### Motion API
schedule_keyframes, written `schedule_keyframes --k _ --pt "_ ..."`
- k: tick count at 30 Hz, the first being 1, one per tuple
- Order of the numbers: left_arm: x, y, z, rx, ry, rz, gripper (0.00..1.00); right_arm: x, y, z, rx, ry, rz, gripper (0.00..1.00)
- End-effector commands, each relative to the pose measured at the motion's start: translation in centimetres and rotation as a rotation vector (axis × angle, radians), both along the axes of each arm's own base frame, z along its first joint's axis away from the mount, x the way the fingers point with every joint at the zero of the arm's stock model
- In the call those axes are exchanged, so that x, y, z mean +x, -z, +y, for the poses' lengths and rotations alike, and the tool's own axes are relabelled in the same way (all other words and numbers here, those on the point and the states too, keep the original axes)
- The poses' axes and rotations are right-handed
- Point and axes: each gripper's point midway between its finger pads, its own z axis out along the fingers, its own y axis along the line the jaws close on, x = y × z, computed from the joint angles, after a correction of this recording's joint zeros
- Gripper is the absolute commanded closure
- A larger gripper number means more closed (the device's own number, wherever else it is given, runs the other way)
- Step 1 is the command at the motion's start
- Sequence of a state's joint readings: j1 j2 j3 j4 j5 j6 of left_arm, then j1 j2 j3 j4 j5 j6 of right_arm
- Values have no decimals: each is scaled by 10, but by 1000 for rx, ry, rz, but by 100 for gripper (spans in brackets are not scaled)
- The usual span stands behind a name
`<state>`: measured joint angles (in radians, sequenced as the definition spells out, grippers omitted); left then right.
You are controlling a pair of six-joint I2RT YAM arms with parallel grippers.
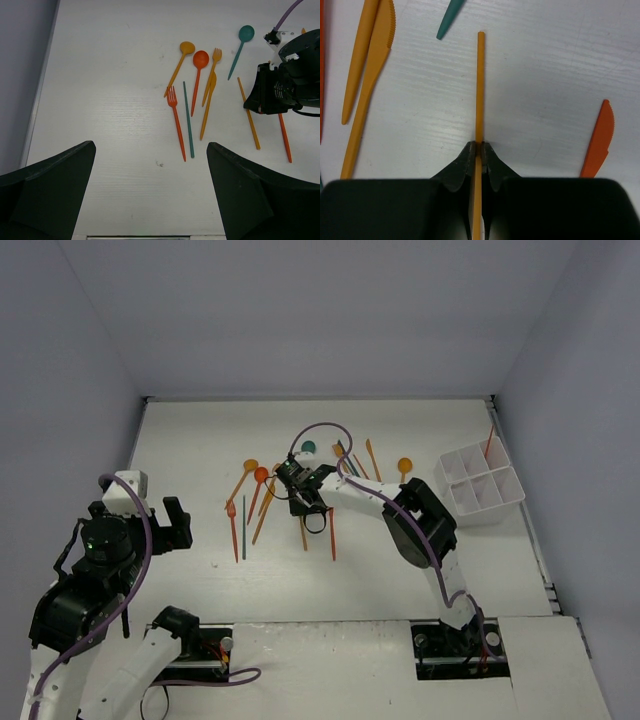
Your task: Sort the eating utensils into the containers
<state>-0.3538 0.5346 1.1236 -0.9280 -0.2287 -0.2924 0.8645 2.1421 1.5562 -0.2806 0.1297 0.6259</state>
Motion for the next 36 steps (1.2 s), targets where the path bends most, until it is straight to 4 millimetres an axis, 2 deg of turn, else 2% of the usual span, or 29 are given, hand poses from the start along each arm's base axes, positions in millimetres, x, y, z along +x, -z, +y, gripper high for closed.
schedule_keyframes --k 1,4,8,12,13,15,18,19,23,25,26,27,29,31,34,36 --pt "4 -6 -3 -18 -1 -18 8 -10 25 -12 -63 11 60 100" --pt "6 -7 -4 -21 -1 -16 8 -5 13 -8 -50 0 36 100" --pt "7 -8 -4 -23 -4 -13 8 7 -37 -5 1 -4 -64 100" --pt "9 -8 -4 -23 -12 -11 8 28 -121 -21 28 -14 -261 100" --pt "10 -8 -3 -22 -18 -10 8 35 -150 -32 49 8 -317 100" --pt "11 -8 -3 -19 -23 -7 8 50 -197 -63 66 48 -414 100" --pt "14 -8 -2 -14 -31 -2 8 70 -247 -115 42 116 -542 100" --pt "15 -8 -3 -14 -34 3 8 74 -267 -138 17 135 -601 100" --pt "18 -6 -5 -17 -30 13 8 97 -305 -233 -62 285 -760 100" --pt "20 -4 -6 -17 -28 15 8 99 -327 -281 -93 355 -840 100" --pt "21 -3 -6 -17 -27 14 8 102 -332 -301 -124 379 -867 100" --pt "21 -2 -6 -16 -26 14 8 107 -337 -332 -150 444 -902 100" --pt "22 -2 -6 -13 -27 9 8 107 -342 -362 -190 487 -931 100" --pt "21 -3 -4 -14 -33 -5 8 114 -345 -411 -223 567 -956 100" --pt "19 -2 -4 -20 -35 -13 8 122 -346 -450 -269 592 -973 100" --pt "18 -2 -4 -24 -35 -20 8 127 -339 -474 -306 620 -961 100"
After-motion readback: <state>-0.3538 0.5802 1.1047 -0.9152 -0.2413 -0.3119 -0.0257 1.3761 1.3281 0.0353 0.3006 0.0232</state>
